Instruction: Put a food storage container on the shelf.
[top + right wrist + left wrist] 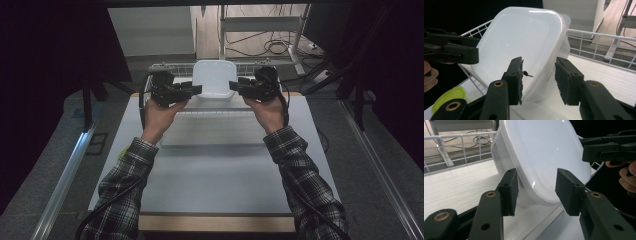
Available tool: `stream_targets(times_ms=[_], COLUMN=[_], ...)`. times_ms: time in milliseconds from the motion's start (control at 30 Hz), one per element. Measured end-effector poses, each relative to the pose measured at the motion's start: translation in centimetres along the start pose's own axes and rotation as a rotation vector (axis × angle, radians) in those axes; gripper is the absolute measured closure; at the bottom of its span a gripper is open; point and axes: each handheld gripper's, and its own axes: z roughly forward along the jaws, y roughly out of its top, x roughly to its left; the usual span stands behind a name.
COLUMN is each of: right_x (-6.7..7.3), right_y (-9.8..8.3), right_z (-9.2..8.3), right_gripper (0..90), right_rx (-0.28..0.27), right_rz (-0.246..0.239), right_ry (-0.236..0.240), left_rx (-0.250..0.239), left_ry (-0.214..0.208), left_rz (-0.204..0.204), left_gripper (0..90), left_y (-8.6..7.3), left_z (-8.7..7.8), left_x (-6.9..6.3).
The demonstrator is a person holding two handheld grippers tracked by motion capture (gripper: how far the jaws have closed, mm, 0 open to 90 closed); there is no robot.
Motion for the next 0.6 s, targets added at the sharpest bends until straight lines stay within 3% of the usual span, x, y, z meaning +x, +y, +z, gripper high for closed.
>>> stream_targets(times_ms=[300, 500, 600], right_x=[-0.4, -0.2, -0.2], right_y=[0.4, 0.7, 0.8], right_z=[0.6, 1.1, 1.3], right_gripper=[58.1, 58.1, 58.1], right_rx=[0.003, 0.007, 0.008], right_rz=[0.019, 0.016, 0.010], right_ry=[-0.009, -0.024, -0.033], left_rx=[-0.018, -0.041, -0.048], left_ry=[-0.018, 0.040, 0.043], left_rz=[-0.036, -0.049, -0.059], left_gripper=[47.0, 38.7, 38.0], left_y=[0.1, 0.3, 0.4], left_z=[0.3, 0.6, 0.7], left_x=[0.5, 1.0, 1.3])
